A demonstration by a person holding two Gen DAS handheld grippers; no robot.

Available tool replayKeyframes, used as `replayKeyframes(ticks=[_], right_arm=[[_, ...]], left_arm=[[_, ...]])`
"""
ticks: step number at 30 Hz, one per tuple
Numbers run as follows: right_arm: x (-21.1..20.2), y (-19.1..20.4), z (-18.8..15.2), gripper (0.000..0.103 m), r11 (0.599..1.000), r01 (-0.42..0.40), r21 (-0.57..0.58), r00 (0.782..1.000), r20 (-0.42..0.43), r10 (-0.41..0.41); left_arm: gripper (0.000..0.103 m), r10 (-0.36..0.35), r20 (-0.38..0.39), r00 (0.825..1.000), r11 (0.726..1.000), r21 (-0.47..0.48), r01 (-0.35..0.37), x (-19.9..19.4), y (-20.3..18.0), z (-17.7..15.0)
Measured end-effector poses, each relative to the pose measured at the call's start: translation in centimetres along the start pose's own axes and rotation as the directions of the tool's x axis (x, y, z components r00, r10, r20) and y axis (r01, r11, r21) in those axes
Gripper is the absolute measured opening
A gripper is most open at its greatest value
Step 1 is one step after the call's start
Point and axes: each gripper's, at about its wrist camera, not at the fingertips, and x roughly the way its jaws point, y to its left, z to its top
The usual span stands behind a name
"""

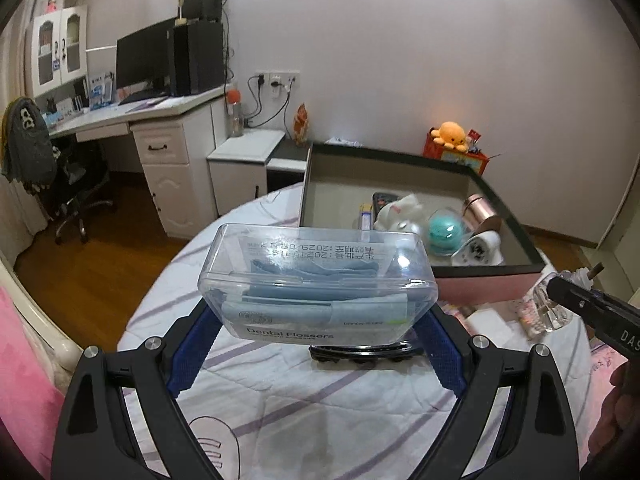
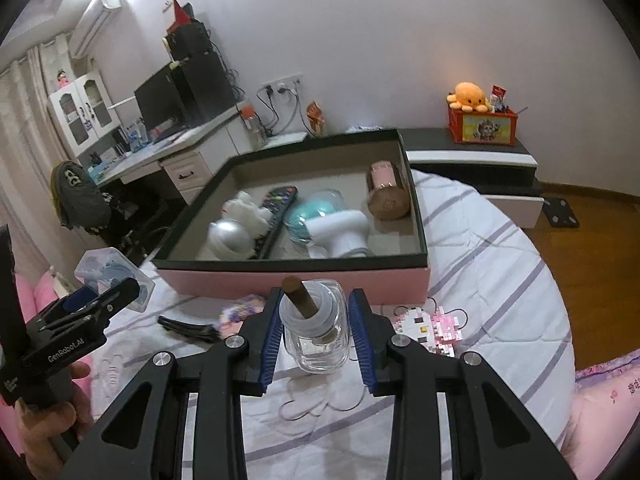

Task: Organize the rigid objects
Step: 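Grasp the clear floss case with the left gripper while the right grasps the glass bottle, then carry the floss case and glass bottle into the tray box and release both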

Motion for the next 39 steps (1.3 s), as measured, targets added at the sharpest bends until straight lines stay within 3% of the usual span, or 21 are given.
replayKeyframes(ticks=[9,12,20,25,34,37,39], right_arm=[[-1.0,1.2,2.0,0.034,0.999,-0.025,-0.042,0.999,0.035,0.027],[-0.4,1.4,3.7,0.034,0.998,-0.023,-0.065,0.999,0.047,0.026],[5.7,0.6,10.1,0.034,0.997,-0.036,-0.073,0.999,0.020,0.037],[10.9,-1.0,12.5,0.033,0.999,-0.006,-0.049,0.999,-0.034,0.004],[15.4,-2.6,12.0,0.033,0.999,0.020,-0.045,0.991,-0.131,-0.026],[15.7,-2.9,11.4,0.034,0.999,0.024,-0.038,0.989,-0.148,-0.030],[15.8,-3.0,11.2,0.050,0.999,0.031,-0.041,0.986,-0.160,-0.037]], left_arm=[[0.093,-0.028,0.026,0.999,0.999,0.026,0.027,-1.0,-1.2,1.7],[0.093,-0.046,0.039,0.998,0.998,0.038,0.044,-0.3,-1.9,3.6],[0.093,-0.091,0.003,0.996,0.995,0.051,0.091,6.5,-3.8,9.9],[0.093,-0.084,-0.057,0.995,0.995,0.051,0.087,11.6,-4.6,11.3],[0.094,-0.057,-0.142,0.988,0.995,0.077,0.068,16.3,-5.7,11.1],[0.103,-0.037,-0.160,0.986,0.995,0.085,0.051,16.7,-5.8,10.7],[0.103,-0.038,-0.170,0.985,0.995,0.084,0.053,16.7,-5.6,10.5]])
